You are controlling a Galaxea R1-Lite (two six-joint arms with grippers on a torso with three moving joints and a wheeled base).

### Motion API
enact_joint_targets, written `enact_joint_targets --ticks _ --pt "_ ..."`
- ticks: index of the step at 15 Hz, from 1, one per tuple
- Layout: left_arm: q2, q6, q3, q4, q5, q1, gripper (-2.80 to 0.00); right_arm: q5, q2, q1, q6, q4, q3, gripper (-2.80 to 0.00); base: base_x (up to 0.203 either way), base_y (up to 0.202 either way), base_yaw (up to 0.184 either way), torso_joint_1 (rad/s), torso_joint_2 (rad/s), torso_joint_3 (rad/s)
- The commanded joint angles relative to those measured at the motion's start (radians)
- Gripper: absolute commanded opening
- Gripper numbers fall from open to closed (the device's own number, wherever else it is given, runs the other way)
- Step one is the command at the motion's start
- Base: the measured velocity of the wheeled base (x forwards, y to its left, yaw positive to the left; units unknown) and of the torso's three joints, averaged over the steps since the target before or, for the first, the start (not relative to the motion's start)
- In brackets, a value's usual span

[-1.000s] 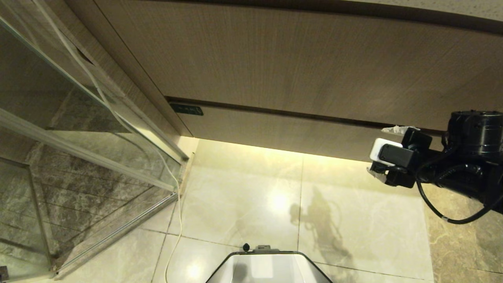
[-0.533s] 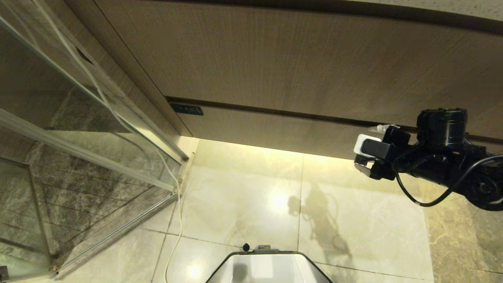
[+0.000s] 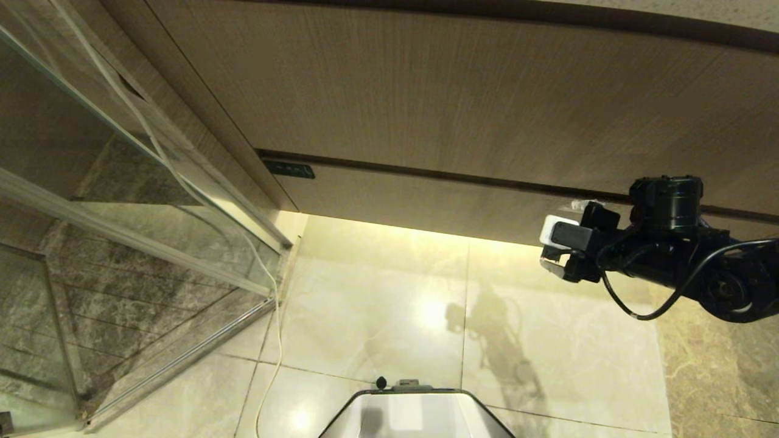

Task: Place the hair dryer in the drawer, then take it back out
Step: Pull open the drawer

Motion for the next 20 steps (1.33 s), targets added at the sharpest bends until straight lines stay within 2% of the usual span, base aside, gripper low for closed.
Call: enact_joint_targets --ticks 1,17,20 --pt "0.000 0.000 0.002 0.000 0.000 0.000 -2.80 0.001 0.020 -0.003 -0.007 -0.026 -0.002 0.00 0.000 0.000 0.000 0.000 0.00 0.000" --pt "0.000 0.000 0.002 0.000 0.000 0.000 -2.80 -0.001 0.150 -0.004 -0.003 -0.222 -0.071 0.00 0.000 0.000 0.000 0.000 0.00 0.000" --pt "0.000 0.000 0.002 0.000 0.000 0.000 -2.80 -0.009 0.162 -0.005 0.002 -0.208 -0.069 0.00 0.000 0.000 0.000 0.000 0.00 0.000"
